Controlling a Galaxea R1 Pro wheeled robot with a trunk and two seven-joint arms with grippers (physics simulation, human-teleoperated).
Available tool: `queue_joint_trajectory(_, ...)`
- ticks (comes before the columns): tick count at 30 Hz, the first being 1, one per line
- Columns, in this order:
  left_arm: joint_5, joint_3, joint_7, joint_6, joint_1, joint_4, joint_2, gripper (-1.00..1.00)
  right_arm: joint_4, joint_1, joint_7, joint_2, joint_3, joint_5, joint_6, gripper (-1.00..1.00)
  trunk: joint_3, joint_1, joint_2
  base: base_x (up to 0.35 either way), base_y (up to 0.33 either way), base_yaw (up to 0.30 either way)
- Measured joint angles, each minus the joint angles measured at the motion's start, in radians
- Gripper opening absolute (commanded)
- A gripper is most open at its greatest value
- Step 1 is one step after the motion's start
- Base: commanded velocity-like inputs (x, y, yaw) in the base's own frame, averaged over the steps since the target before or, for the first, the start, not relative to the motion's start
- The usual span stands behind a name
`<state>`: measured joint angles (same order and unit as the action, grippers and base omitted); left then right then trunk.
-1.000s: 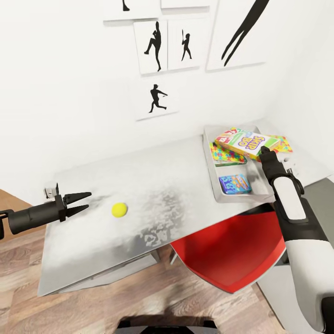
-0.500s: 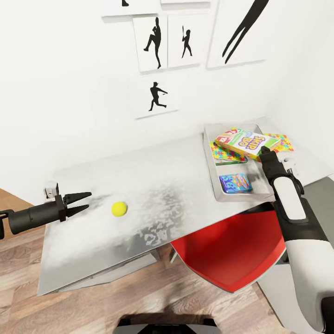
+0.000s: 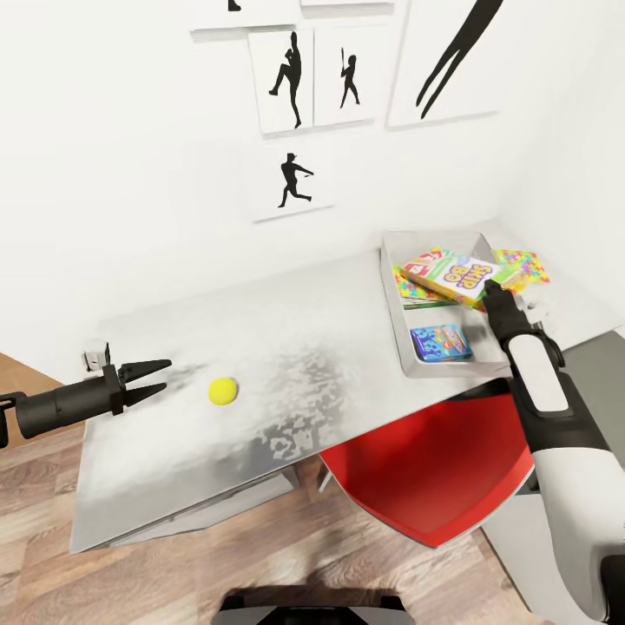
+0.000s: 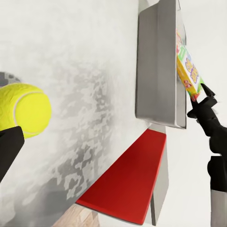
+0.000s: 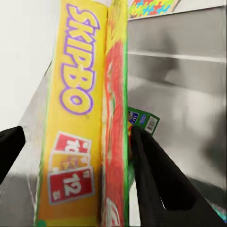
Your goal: Put all the toys in the child's room - the three board games (two on the bed and one on the table), the two jigsaw puzzles on the table, and the tennis ball on the table - inside the toy box on the table in the child's room.
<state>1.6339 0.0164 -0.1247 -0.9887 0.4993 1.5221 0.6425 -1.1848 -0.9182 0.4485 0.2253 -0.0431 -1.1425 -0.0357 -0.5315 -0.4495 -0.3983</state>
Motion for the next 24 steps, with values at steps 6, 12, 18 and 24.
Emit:
queue_joint_trajectory(6,0.000,0.001,0.000,0.000,0.000,0.000,0.000,1.00,0.029,0.000,-0.001,0.000,0.001,-0.002,0.000,1.00,0.000,0.000,0.000,0.000,0.000,0.000)
queue_joint_trajectory(12,0.000,0.001,0.000,0.000,0.000,0.000,0.000,1.00,0.034,0.000,-0.001,0.000,0.001,-0.003,0.000,1.00,0.000,0.000,0.000,0.000,0.000,0.000)
queue_joint_trajectory(18,0.000,0.001,-0.001,0.000,0.000,0.000,0.000,1.00,0.037,0.000,-0.001,0.000,0.001,-0.004,0.000,1.00,0.000,0.000,0.000,0.000,0.000,0.000)
queue_joint_trajectory(24,0.000,0.000,-0.001,0.000,0.000,0.000,0.000,1.00,0.037,0.000,-0.001,0.000,0.001,-0.004,0.000,1.00,0.000,0.000,0.000,0.000,0.000,0.000)
